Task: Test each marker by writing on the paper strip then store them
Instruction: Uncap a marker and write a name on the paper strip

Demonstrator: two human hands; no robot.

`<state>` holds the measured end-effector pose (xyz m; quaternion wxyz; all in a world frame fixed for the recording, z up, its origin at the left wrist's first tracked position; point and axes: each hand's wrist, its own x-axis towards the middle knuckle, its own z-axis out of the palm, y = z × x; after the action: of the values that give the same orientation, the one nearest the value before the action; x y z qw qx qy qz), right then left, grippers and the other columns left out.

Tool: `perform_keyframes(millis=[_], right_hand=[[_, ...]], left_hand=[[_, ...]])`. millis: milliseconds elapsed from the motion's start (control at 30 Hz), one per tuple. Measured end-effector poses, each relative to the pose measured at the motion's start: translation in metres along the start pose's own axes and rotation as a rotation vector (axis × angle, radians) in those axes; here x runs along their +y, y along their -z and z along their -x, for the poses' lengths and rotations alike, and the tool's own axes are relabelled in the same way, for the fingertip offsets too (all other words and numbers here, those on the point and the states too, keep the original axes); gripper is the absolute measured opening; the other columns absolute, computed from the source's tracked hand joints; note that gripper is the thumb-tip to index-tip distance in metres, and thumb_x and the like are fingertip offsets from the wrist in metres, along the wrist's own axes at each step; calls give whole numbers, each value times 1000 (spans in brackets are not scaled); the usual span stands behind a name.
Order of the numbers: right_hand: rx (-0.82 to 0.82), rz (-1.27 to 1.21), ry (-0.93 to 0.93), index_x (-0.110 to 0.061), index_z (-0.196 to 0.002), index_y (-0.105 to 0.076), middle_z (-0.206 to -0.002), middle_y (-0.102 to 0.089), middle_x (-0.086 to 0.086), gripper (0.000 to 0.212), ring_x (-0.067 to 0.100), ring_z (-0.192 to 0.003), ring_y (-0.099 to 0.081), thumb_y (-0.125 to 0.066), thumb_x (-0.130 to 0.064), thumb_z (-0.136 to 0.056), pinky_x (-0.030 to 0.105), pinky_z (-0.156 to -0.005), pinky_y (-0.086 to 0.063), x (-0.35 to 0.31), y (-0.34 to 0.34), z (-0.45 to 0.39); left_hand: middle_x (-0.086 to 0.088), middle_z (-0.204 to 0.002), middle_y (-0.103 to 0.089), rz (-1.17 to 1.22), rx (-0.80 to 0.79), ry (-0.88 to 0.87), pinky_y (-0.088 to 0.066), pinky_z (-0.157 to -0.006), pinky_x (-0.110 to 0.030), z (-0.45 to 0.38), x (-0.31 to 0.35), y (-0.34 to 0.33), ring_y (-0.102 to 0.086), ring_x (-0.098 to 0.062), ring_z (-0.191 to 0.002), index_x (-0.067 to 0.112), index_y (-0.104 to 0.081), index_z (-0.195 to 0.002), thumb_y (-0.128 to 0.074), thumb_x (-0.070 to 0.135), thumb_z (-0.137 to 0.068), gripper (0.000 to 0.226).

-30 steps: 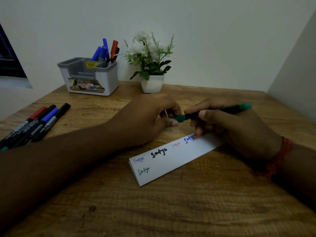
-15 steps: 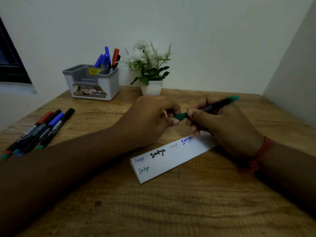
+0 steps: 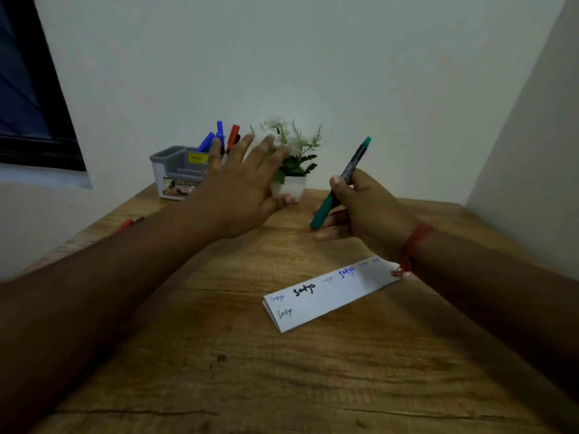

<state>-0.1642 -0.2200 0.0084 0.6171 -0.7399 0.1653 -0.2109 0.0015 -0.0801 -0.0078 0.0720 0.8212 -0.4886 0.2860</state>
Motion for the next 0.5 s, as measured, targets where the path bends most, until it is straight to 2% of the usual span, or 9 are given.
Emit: perform_keyframes(millis=[67, 133, 200, 267, 333, 400, 433, 500], right_hand=[[-40, 20, -27, -14, -119, -43, -105, -60, 22, 17, 37, -74, -73, -43, -24, -106, 47, -67, -64, -5, -16, -11], [-96, 65, -42, -15, -126, -42, -114, -56, 21, 24, 41, -84, -71, -50, -17, -103, 50, -72, -63, -7, -30, -23], [-134, 196, -17, -11, -126, -43, -113, -57, 22, 31, 40, -87, -71, -58, -11, -99, 54, -79, -61, -9, -45, -37], [-122, 401, 67, -5, -121, -49, -108, -62, 23, 31, 40, -89, -72, -65, -13, -95, 54, -82, -60, -13, -63, -51], [-71, 648, 225, -7, -114, -57, -101, -68, 17, 26, 32, -85, -71, -68, -19, -93, 46, -79, -60, -20, -81, -67], [-21, 826, 367, -10, -108, -63, -96, -70, 10, 18, 17, -73, -67, -66, -20, -93, 26, -63, -52, -31, -102, -82], [3, 895, 433, -10, -106, -64, -96, -70, 9, 15, 15, -71, -64, -64, -19, -94, 22, -60, -45, -38, -112, -89], [36, 1024, 535, -8, -104, -66, -100, -70, 13, 14, 22, -81, -62, -62, -17, -95, 24, -66, -41, -49, -132, -106]], left_hand=[[0, -163, 7, -25, -57, 61, 0, -113, -66, 3, -18, 3, 7, -28, -149, 32, 6, -153, 2, 81, -80, 87], [1, -162, 15, -75, -132, 114, 3, -113, -66, 11, -40, 5, 13, -28, -148, 32, 12, -152, 4, 80, -77, 89], [2, -161, 20, -121, -176, 164, 4, -112, -66, 25, -67, 8, 19, -28, -147, 33, 14, -151, 5, 80, -75, 90], [2, -160, 22, -157, -192, 216, 6, -112, -66, 42, -94, 5, 25, -28, -145, 33, 16, -151, 6, 83, -76, 91], [1, -160, 24, -189, -203, 271, 7, -112, -65, 59, -113, 0, 27, -28, -144, 34, 19, -150, 10, 83, -74, 91], [3, -158, 28, -137, -260, 353, 10, -112, -64, 70, -125, -3, 31, -27, -142, 35, 22, -148, 8, 83, -75, 89], [3, -157, 30, -97, -295, 387, 12, -112, -63, 72, -129, -3, 33, -27, -142, 36, 23, -148, 5, 82, -74, 88], [4, -157, 30, -69, -315, 404, 12, -112, -63, 74, -133, -2, 33, -27, -141, 35, 21, -149, 1, 80, -75, 88]])
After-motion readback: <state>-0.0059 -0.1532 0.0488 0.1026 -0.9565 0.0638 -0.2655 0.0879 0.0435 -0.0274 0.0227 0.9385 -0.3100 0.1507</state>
